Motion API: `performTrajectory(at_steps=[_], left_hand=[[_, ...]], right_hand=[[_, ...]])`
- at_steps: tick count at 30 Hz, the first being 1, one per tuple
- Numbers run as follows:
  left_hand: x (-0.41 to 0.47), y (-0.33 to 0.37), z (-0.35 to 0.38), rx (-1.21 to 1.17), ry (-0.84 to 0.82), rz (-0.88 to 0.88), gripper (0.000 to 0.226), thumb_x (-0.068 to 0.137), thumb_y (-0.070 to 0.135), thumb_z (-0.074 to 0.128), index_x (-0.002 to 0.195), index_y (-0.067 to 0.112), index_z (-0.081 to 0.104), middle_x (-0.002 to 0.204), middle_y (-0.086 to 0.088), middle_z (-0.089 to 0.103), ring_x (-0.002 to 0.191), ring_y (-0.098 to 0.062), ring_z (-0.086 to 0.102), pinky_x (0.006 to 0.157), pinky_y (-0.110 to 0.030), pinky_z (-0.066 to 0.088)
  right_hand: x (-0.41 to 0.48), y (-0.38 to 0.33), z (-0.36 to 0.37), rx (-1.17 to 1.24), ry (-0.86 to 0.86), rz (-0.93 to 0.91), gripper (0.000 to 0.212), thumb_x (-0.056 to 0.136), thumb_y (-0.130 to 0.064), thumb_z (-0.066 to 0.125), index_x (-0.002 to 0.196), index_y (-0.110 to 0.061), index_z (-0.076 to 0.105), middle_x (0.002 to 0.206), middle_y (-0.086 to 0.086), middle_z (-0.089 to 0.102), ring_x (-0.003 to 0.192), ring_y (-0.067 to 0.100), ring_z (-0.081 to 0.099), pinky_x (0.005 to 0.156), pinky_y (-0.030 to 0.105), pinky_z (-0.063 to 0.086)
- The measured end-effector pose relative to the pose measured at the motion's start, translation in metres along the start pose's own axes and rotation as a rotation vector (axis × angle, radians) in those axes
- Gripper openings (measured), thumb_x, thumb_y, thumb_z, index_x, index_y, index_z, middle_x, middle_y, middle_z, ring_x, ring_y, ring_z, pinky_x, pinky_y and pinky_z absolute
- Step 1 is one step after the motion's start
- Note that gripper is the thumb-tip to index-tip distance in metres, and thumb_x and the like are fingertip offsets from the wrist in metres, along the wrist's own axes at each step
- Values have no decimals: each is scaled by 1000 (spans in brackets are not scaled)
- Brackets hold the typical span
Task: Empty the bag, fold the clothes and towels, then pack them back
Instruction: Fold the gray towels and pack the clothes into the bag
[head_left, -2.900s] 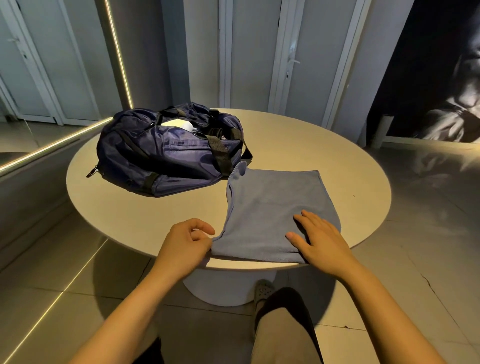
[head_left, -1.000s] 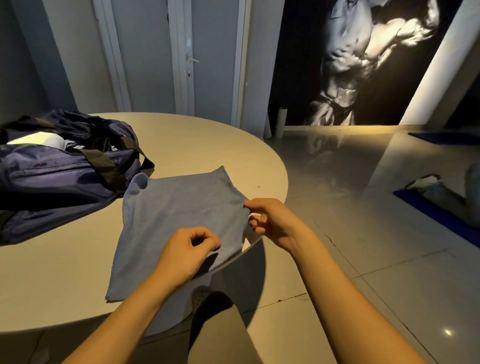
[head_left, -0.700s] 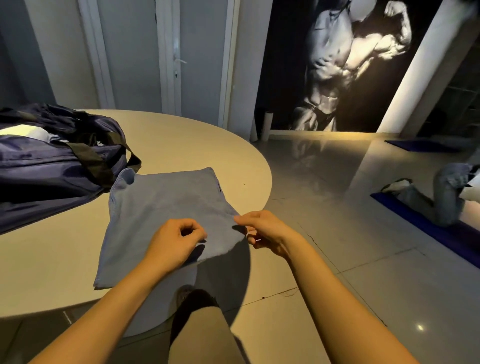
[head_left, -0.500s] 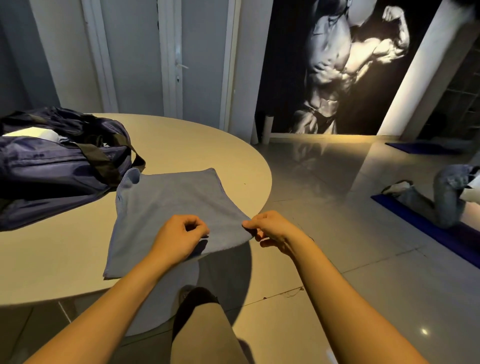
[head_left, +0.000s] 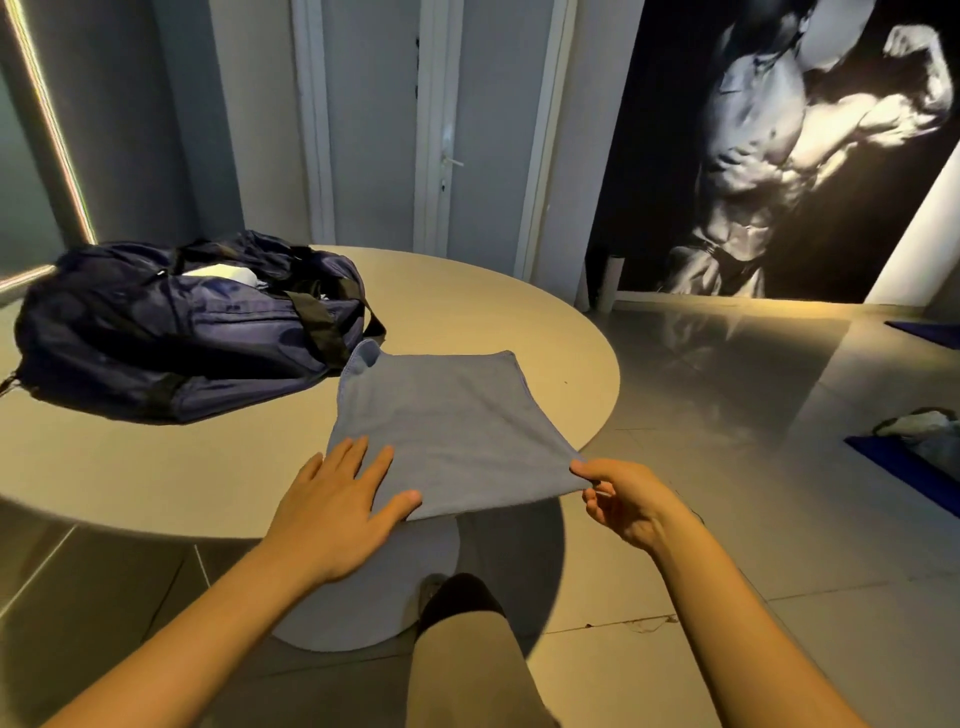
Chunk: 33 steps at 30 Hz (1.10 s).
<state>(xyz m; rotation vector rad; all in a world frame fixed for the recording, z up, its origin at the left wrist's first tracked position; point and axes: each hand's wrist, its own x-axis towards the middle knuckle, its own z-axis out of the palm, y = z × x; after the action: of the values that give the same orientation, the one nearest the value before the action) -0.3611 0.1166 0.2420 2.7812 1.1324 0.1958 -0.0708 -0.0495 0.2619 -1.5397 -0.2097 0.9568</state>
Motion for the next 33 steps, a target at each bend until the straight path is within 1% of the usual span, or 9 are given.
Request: performTrajectory(at_steps=[3,5,7,11,16,22,28,31,33], left_hand=[[-16,-10,0,85,171,189,93,87,87,22,155,27,41,160,2,39,147,-19,38,124,-44,22],[-22,-20,1,121,325,344,66,85,70,61,132,24,65,134,3,64,119,-20,64,107,-38,45],[-25,-26,1,80,367,430,48,75,49,82,115,25,73,115,6,71,100,-18,69,89,-34,55],[-29,-23,-26,-282,400,320,26,88,43,55,98,30,75,93,13,72,81,-10,65,70,-32,55],[5,-26,-87,-783,506,127,15,94,11,71,90,25,76,80,7,73,77,-15,70,74,-36,57],[59,-17,-173,-985,571,82,12,99,23,65,96,31,74,82,15,76,80,-3,71,65,-19,57],[128,-22,-228,-1079,570,66,12,98,20,67,92,17,77,67,14,71,61,-1,60,54,-13,45],[158,-28,-241,-1070,565,44,13,98,19,67,87,16,74,56,18,64,46,5,53,45,-7,38],[177,-36,-247,-1091,517,17,13,97,22,69,88,15,76,61,15,68,49,5,54,48,-10,39]], right_hand=[[-3,5,-2,42,46,-38,12,90,-4,70,98,4,66,78,12,58,53,13,53,46,21,52],[-8,6,-2,65,62,-64,9,92,-4,65,100,2,65,78,12,58,53,13,53,45,22,52],[-14,4,-3,81,69,-105,9,94,-3,62,102,-3,65,80,12,60,56,15,53,45,22,51],[-27,-16,-1,134,37,-208,11,98,-6,61,107,-4,68,90,15,65,63,17,59,48,23,55],[-46,-66,9,348,-71,-270,16,89,-4,73,104,3,74,91,19,74,69,20,72,61,32,64],[-56,-139,24,122,-215,-586,30,82,5,72,111,-3,73,112,13,74,101,26,74,74,28,61],[-27,-200,43,-219,-65,-844,7,94,-11,70,97,-8,76,84,8,74,75,22,71,66,28,59],[-9,-230,48,-336,-22,-881,25,99,-26,64,83,-9,75,58,0,56,58,13,48,52,23,42],[4,-251,51,-350,-62,-863,40,101,-27,60,64,-23,72,50,-7,46,55,11,36,50,23,31]])
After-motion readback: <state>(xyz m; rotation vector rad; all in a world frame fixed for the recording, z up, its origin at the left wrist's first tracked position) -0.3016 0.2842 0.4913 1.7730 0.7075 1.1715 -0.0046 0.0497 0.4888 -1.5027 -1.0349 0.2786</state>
